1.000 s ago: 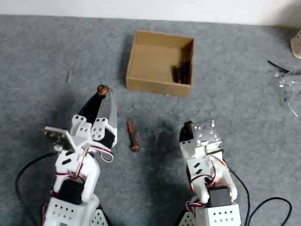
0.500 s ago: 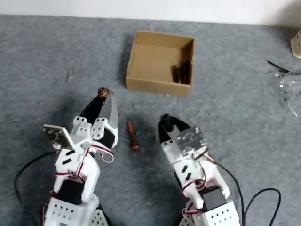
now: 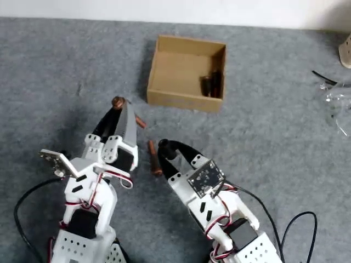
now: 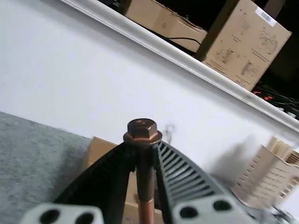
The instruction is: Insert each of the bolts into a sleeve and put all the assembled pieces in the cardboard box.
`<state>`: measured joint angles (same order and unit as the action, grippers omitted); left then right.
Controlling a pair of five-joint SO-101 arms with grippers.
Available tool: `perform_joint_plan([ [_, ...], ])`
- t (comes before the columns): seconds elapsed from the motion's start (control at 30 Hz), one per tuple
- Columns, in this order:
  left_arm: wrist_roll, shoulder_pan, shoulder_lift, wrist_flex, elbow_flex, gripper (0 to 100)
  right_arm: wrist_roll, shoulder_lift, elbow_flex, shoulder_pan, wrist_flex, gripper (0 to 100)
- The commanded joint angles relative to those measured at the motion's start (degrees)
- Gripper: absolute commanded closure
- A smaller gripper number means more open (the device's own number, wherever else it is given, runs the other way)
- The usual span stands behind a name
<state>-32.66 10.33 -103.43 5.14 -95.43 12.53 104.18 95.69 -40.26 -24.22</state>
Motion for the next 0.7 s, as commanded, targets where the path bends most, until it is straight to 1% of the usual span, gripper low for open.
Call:
perform_joint_plan([
  [0.0, -0.3, 5.7, -0.7, -1.4, 3.5, 99, -0.7, 1.2, 6.3, -0.8, 2.4, 99.5],
  [0.33, 0.1, 12.5, -0.7, 3.1, 3.6, 99, -0.4, 1.1, 6.2, -0.5, 1.3, 99.5],
  [0.57, 0.1, 12.3, -0.7, 3.2, 4.3, 99, -0.4, 1.1, 6.2, -0.5, 1.2, 99.5],
  [0.67, 0.2, 12.2, -0.7, 3.3, 6.7, 99, -0.4, 1.1, 6.2, -0.4, 1.1, 99.5],
])
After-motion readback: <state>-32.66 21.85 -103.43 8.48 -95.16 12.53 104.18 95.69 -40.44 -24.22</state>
